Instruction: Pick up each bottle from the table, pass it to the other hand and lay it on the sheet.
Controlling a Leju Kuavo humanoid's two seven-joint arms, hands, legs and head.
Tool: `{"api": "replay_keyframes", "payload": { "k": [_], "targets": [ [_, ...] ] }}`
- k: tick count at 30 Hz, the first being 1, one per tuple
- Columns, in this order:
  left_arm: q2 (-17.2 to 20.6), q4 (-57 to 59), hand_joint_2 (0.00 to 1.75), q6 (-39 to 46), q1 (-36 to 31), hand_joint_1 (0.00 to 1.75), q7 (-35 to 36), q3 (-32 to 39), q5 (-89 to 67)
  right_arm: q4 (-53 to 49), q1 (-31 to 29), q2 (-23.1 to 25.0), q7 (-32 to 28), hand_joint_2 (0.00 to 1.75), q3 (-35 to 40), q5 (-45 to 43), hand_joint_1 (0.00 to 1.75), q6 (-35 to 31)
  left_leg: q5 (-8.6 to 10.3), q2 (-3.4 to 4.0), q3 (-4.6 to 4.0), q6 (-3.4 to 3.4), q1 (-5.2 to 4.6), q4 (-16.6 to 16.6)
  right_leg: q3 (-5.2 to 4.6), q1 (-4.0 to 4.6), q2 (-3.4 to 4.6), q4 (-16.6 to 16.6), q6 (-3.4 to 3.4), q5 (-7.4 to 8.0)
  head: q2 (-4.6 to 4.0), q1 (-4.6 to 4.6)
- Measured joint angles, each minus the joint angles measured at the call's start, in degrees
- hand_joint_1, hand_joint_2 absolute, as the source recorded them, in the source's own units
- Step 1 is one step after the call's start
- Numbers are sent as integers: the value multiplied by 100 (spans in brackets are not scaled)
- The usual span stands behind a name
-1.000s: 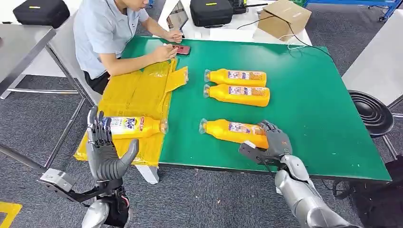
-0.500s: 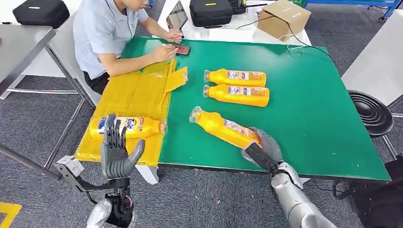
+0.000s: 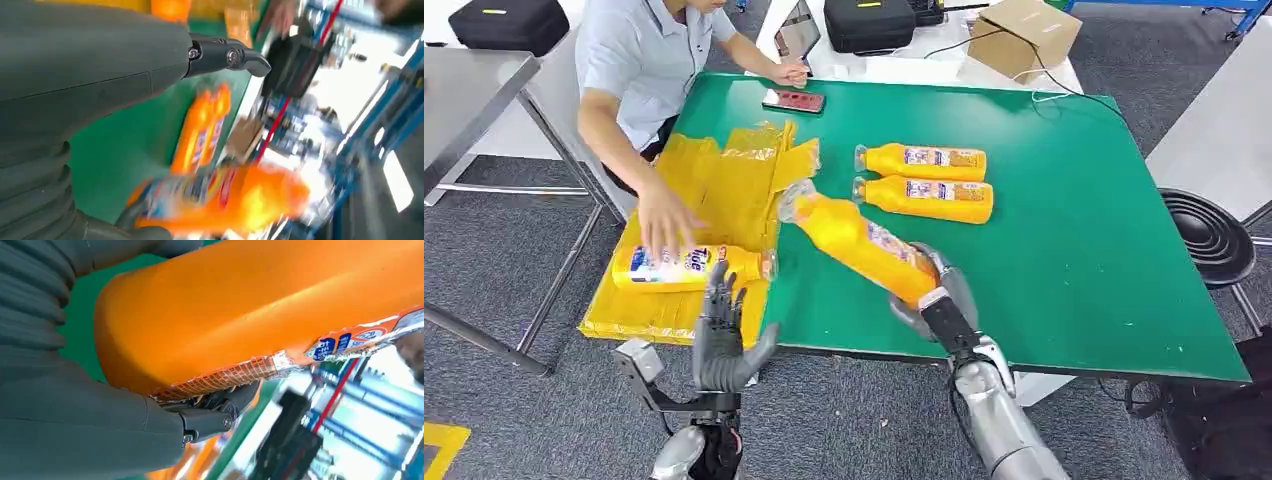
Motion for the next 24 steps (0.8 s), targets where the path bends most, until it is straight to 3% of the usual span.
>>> {"api": "replay_keyframes", "payload": {
  "k": [18, 24],
  "targets": [
    [144, -77, 175, -234, 0, 0, -15, -358, 88, 81, 225, 339, -109, 175, 1099, 361, 175, 240, 0, 1, -14, 0, 3, 0, -13, 0, 0, 1, -1, 0, 0, 0],
    [168, -120, 175, -603, 2, 0, 433, -395, 733, 122, 267, 489, -304, 175, 1768, 621, 175, 17, 0, 2, -17, -1, 5, -1, -19, 8, 1, 1, -1, -1, 0, 0]
  ]
}}
